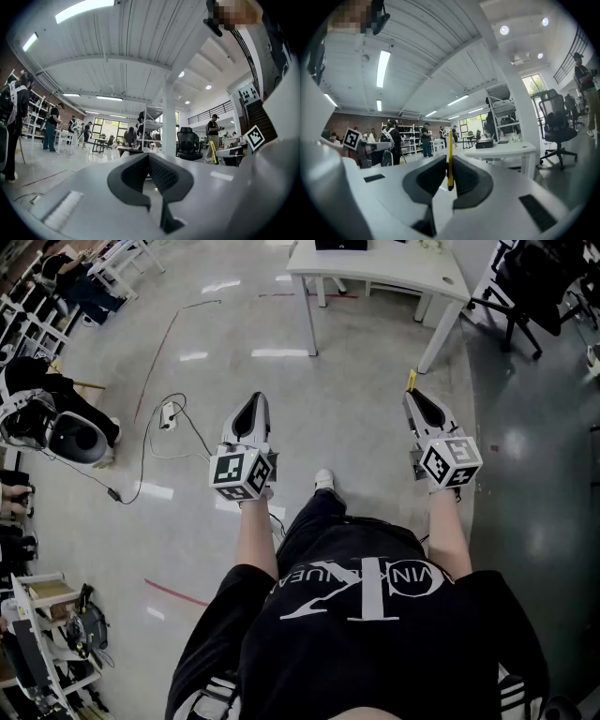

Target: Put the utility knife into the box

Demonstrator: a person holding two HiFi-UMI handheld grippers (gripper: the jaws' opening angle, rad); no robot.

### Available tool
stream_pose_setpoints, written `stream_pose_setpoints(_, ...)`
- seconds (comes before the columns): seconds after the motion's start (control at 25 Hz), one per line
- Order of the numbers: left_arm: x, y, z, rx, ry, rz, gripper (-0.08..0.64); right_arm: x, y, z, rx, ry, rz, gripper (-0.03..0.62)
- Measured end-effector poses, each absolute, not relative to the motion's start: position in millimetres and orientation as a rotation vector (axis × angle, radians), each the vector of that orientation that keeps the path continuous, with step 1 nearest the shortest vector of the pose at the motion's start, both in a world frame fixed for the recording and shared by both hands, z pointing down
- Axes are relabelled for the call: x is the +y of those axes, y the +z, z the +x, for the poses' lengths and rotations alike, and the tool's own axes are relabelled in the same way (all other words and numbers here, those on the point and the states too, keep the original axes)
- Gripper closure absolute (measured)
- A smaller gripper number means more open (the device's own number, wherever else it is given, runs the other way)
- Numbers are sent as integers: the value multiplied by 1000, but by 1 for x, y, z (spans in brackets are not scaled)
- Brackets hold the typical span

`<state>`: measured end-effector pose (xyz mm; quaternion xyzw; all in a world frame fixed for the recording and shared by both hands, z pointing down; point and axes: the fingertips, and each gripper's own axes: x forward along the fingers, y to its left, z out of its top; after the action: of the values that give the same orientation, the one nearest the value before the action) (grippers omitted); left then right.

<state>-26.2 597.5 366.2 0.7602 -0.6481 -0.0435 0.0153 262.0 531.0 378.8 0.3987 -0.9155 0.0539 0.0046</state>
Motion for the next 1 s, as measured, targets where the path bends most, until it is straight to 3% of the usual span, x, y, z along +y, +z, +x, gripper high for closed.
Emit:
stream_pose_setpoints(0.56,578,387,-19,-1968,-163,2336,549,518,385,271,-2840,165,1293,543)
stream_pose_setpoints(1.0,467,400,-53,-1931,-135,2312,549,408,400,242,-2803,232,1288,543)
